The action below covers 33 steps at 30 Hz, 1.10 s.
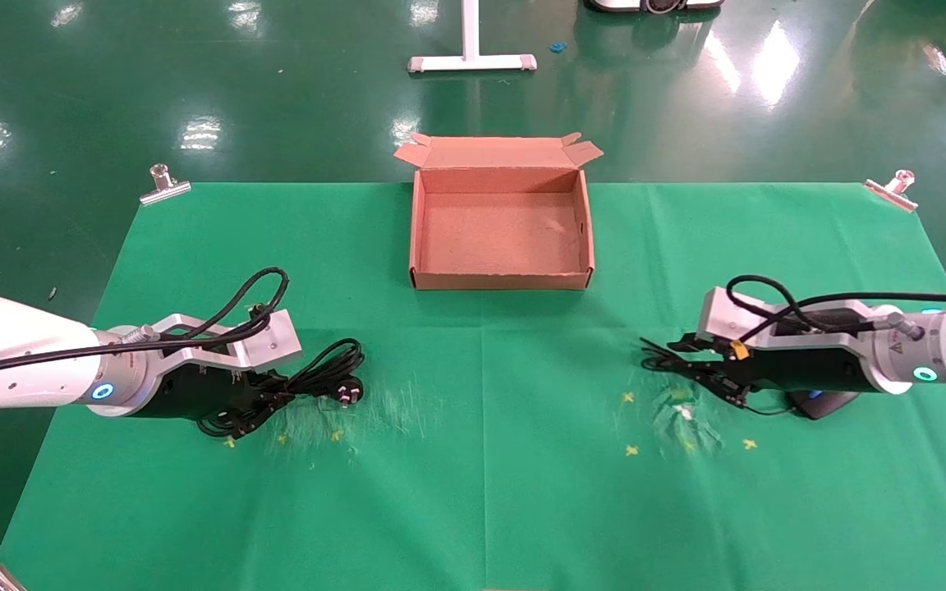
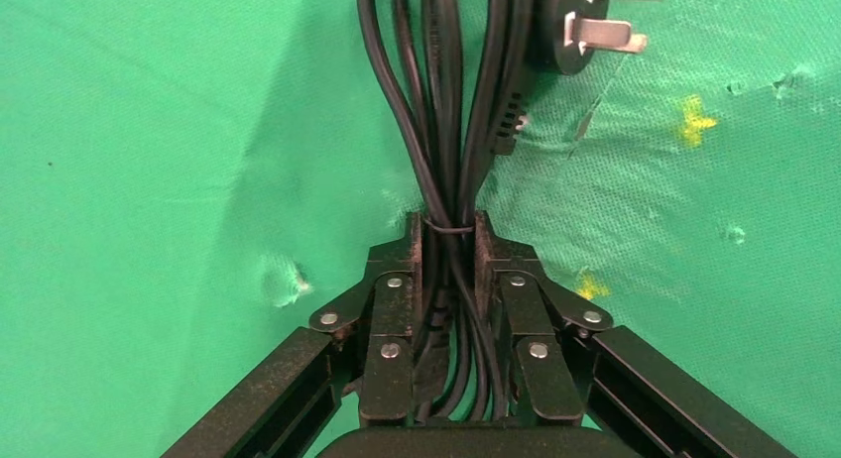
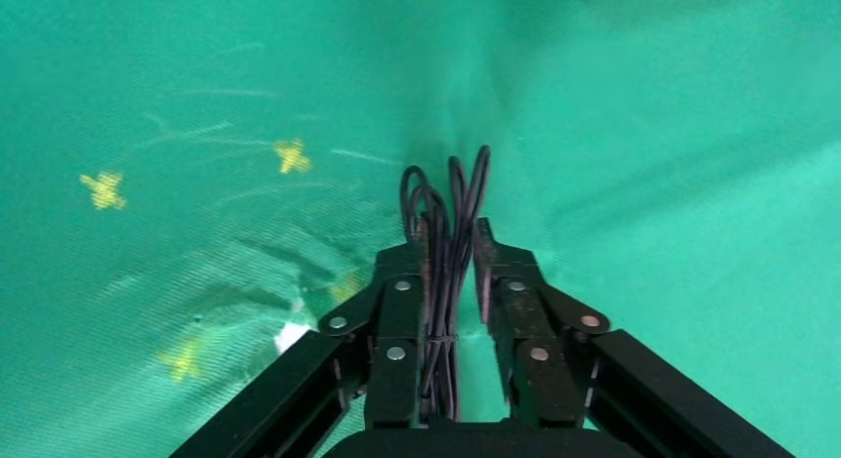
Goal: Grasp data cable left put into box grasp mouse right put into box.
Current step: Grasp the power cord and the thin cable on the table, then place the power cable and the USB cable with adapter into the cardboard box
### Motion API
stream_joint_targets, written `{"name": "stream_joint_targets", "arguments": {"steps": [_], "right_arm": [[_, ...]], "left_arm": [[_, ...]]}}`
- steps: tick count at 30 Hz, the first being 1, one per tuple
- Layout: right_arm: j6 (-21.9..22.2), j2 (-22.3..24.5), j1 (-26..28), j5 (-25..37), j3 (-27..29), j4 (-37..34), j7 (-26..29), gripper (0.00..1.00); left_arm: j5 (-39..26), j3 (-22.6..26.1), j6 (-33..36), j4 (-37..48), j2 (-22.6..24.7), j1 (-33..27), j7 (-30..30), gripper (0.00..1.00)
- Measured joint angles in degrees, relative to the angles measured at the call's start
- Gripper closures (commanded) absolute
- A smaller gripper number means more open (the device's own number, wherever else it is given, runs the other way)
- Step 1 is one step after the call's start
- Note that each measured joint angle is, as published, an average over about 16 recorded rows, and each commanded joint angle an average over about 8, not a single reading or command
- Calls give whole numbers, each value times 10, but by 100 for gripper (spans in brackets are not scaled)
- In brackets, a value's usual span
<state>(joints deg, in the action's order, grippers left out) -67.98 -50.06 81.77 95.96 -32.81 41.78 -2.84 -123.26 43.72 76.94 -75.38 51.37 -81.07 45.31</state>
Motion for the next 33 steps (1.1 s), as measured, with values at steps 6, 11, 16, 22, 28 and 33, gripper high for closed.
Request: {"name": "stream_joint_targets", "arguments": {"steps": [6,11,16,22,28,33], "right_arm": [[0,-2,19,-10,8,-18,0,100],[-1,-4,40,-20,18,-32,1,100],[-1,-6,64,-31,27,-43,1,100],[-2,-5,96,-43,39,-51,0,100],[-5,4,127,-55,51,-49,4,100],[-12,17,152,-63,61,-42,9,100]], "left_arm": [[3,-1,8,-2,0,-8,-4,100],[18,-4,33,-5,3,-38,-15,100],[34,-9,53,-1,19,-83,-31,100],[26,-10,23,41,77,-134,-58,100],[-8,1,-84,136,168,-158,-94,100],[-16,33,-188,216,232,-162,-129,100]]}}
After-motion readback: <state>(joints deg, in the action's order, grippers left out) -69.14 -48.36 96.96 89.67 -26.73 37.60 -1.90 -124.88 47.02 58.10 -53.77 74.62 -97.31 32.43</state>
